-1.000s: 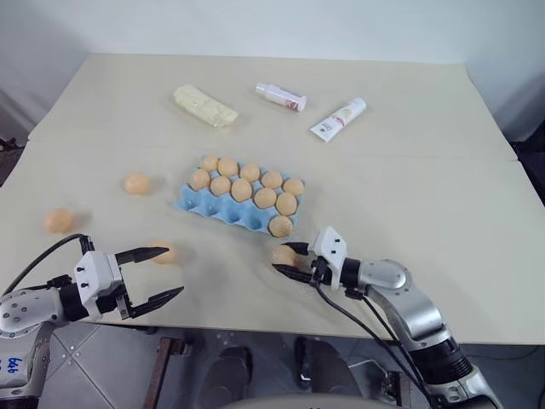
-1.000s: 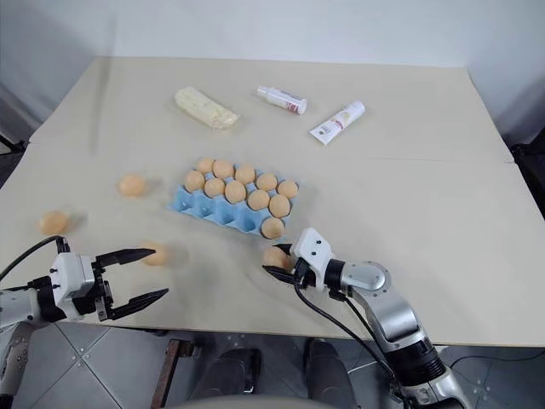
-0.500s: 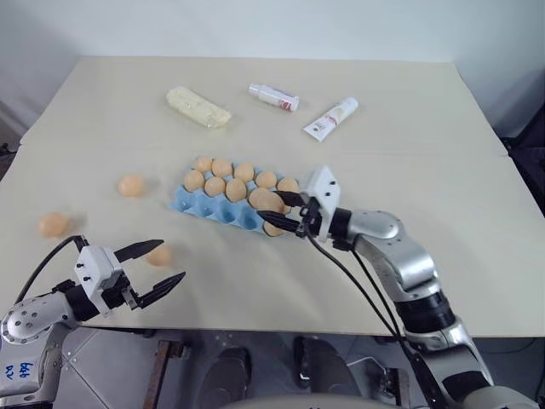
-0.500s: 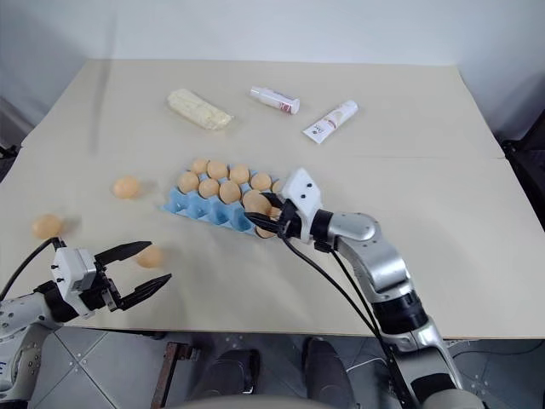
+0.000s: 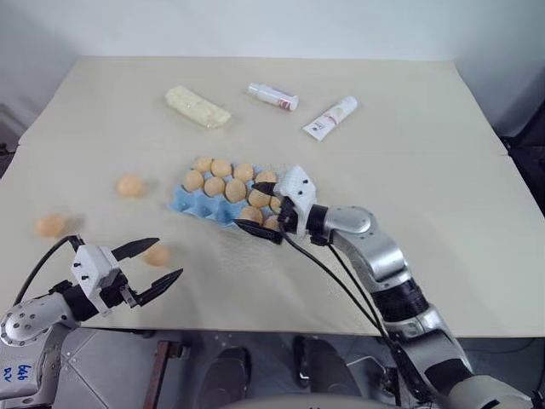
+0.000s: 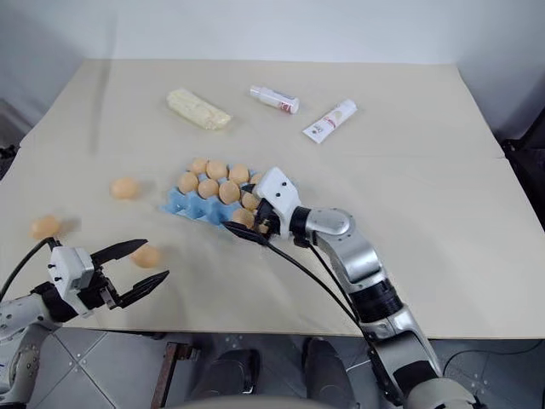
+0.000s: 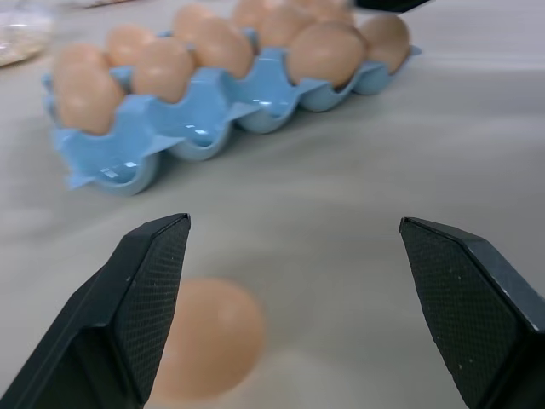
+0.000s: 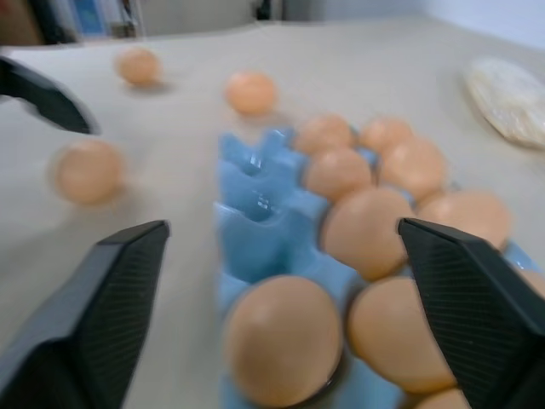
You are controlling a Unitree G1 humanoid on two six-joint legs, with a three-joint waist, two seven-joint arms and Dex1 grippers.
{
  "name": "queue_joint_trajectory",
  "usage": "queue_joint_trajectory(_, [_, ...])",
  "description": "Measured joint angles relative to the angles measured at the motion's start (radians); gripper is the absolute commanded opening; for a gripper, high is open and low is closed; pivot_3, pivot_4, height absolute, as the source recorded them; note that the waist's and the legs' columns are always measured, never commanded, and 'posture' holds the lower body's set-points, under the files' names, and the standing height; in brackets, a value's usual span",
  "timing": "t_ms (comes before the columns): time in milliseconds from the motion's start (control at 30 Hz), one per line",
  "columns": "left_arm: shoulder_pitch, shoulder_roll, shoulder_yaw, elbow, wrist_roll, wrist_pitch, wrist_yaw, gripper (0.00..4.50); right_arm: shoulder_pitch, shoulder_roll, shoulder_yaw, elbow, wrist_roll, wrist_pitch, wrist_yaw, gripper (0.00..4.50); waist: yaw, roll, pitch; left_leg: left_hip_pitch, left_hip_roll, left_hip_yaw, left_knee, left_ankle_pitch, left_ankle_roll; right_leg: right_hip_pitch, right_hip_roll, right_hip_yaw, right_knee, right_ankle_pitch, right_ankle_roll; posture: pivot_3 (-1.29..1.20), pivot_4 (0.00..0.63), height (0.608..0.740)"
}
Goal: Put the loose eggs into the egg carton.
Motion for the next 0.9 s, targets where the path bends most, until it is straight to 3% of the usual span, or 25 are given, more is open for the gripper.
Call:
queue_joint_trajectory(233, [0.048,0.013,0.109,0.031,-0.039,0.036,0.002,4.36,0.282,-0.216,-0.140,-0.138,0.136,-0.220,0.277,4.48,0.010,0.000,0.000,0.000,0.001,0.002,0.000,-0.002,0.001,0.001,0.001,0.001,-0.003,0.000,0.000,0.00,0.150,0.740])
queue_joint_trajectory(333, [0.140,0.040,0.167,0.072,-0.043,0.046,-0.055,4.36,0.386,-0.305,-0.192,-0.166,0.181,-0.302,0.400,4.48,0.005,0.000,0.000,0.002,0.002,0.002,0.000,-0.002,0.001,0.002,0.001,0.001,-0.003,0.000,0.000,0.00,0.150,0.740])
queue_joint_trajectory(633, [0.195,0.044,0.206,0.182,-0.027,0.026,-0.101,4.36,0.419,-0.320,-0.252,-0.170,0.254,-0.369,0.442,4.48,0.023,0.000,0.000,0.001,0.003,0.002,0.003,-0.002,0.002,0.005,-0.001,0.001,-0.004,-0.003,-0.007,0.00,0.150,0.740])
queue_joint_trajectory(900, [0.012,-0.040,0.057,0.182,0.018,0.049,0.014,4.36,0.406,-0.307,-0.220,-0.176,0.243,-0.365,0.415,4.48,0.042,0.000,0.000,0.000,0.003,0.002,0.001,-0.002,0.001,0.003,0.000,0.000,-0.005,0.001,-0.001,0.00,0.150,0.740])
